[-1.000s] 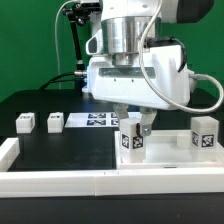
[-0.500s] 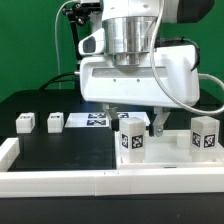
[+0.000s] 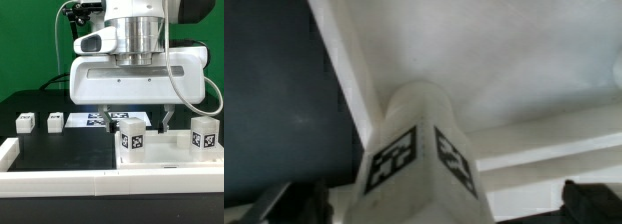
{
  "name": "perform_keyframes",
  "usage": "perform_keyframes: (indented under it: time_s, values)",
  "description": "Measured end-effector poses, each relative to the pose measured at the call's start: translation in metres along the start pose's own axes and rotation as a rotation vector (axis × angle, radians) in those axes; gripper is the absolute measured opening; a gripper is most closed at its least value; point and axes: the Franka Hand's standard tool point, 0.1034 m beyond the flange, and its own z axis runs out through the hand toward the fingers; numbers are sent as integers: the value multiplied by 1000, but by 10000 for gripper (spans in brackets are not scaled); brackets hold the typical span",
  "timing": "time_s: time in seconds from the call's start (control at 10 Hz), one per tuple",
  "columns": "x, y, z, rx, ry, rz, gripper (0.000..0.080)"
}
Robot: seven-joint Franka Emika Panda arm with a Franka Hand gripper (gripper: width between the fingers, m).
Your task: Assemble square table
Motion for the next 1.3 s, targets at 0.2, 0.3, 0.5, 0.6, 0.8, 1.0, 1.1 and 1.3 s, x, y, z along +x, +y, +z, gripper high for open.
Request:
perform_keyframes:
  time_s: [0.2, 0.3, 0.5, 0.6, 0.8, 1.0, 1.1, 1.3]
  values:
    - [2, 4, -1, -7, -6, -195, 649]
    - [2, 7, -1, -7, -6, -264, 649]
    - [3, 10, 0, -16, -7, -411, 649]
    - [4, 12, 0, -19, -5, -474, 649]
    - [4, 13, 0, -23, -7, -507, 476]
    - [3, 13, 0, -23, -7, -506, 336]
    - [4, 13, 0, -23, -7, -506, 289]
    - [4, 13, 0, -24, -7, -494, 289]
